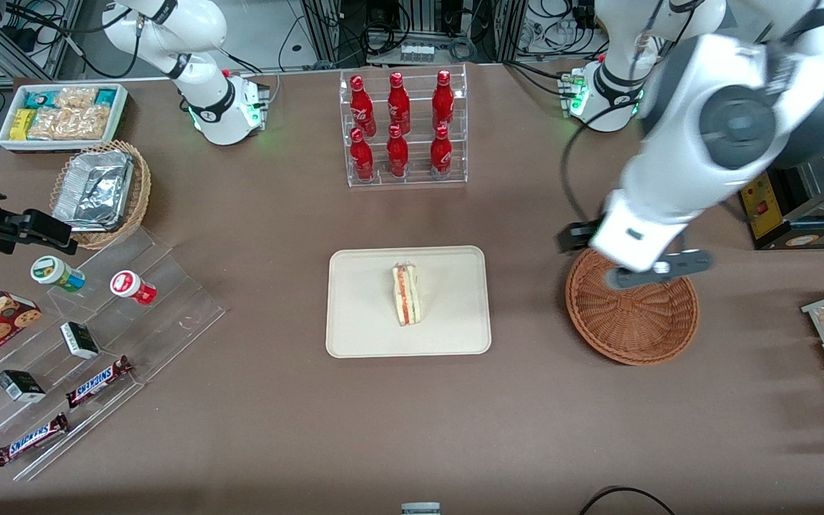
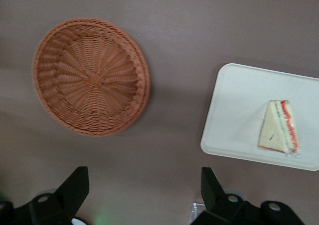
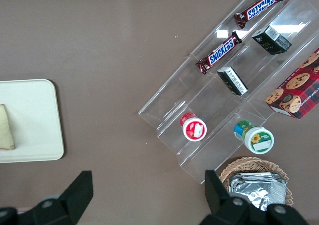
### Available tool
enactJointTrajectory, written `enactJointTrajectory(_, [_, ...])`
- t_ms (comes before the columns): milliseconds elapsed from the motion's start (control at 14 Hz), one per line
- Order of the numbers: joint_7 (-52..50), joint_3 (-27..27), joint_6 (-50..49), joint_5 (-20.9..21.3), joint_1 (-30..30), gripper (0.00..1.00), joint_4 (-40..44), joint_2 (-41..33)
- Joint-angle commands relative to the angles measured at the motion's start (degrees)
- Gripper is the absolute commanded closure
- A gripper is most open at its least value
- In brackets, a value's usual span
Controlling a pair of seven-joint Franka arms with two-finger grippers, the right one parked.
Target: Place sandwich from basket to tray
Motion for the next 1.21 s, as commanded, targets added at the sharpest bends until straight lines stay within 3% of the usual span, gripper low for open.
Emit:
enactJointTrajectory(0, [7.7, -0.6, -0.1, 0.8, 5.5, 0.01, -7.6, -6.9])
enactJointTrajectory(357, [22.0, -0.7, -0.1, 1.6, 15.4, 0.01, -12.1, -12.8])
enactJointTrajectory(643, [25.0, -0.7, -0.5, 1.6, 17.7, 0.01, -13.8, -15.8])
enactJointTrajectory(1143, [26.7, -0.7, -3.1, 2.5, 18.0, 0.01, -12.0, -14.8])
